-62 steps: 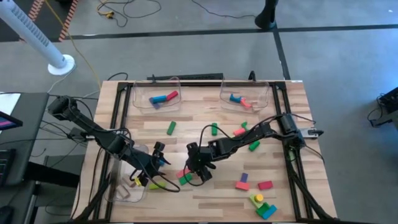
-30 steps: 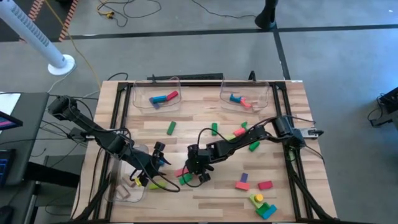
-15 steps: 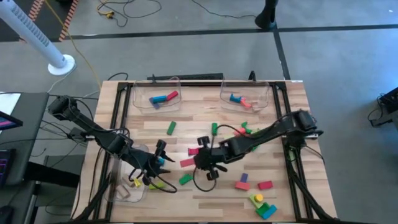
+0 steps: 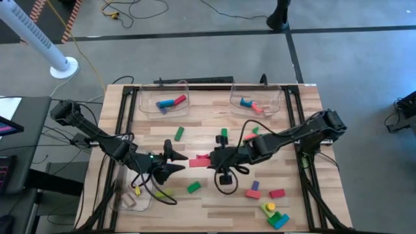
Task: Sort blocks by size
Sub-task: Put the orange rectangular block into the top left transparent bin
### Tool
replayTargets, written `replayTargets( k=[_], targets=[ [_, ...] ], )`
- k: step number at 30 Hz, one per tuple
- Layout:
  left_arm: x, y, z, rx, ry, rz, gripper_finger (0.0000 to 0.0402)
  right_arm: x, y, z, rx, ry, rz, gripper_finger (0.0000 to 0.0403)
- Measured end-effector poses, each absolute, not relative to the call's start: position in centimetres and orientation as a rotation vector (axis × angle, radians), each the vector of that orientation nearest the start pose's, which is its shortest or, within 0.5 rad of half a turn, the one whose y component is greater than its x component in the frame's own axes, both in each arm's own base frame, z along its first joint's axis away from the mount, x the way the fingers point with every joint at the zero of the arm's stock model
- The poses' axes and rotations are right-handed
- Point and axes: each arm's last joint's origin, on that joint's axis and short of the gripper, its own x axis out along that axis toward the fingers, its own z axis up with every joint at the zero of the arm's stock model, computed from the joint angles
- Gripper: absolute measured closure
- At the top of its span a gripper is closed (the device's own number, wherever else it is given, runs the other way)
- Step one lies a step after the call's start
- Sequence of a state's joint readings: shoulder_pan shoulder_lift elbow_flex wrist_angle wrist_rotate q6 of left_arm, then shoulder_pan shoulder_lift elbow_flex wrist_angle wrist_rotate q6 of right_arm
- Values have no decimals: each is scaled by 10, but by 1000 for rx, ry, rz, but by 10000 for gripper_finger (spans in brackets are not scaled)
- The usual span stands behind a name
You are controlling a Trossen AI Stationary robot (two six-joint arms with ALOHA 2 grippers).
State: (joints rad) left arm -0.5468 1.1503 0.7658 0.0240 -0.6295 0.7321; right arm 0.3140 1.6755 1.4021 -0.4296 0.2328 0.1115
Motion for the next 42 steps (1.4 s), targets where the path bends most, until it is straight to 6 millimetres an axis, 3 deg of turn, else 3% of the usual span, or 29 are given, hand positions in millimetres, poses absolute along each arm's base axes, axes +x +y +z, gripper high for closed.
replayTargets(
  k=[4, 9, 12, 21, 34, 42],
  targets=[
    [226, -116, 274, 1016, 312, 0, 200, 355, 108, 300, -51, 668, 48, 241],
    [242, -124, 257, 1148, 342, -15, 200, 357, 108, 300, -31, 658, 53, 241],
    [254, -128, 250, 1194, 343, 78, 200, 357, 106, 300, 4, 661, 53, 241],
    [264, -134, 249, 1261, 291, 161, 204, 357, 105, 300, 38, 672, 69, 241],
    [264, -133, 249, 1290, 329, 190, 306, 357, 105, 300, 51, 674, 63, 241],
    [264, -133, 249, 1297, 334, 185, 326, 357, 105, 300, 73, 674, 56, 241]
  ],
)
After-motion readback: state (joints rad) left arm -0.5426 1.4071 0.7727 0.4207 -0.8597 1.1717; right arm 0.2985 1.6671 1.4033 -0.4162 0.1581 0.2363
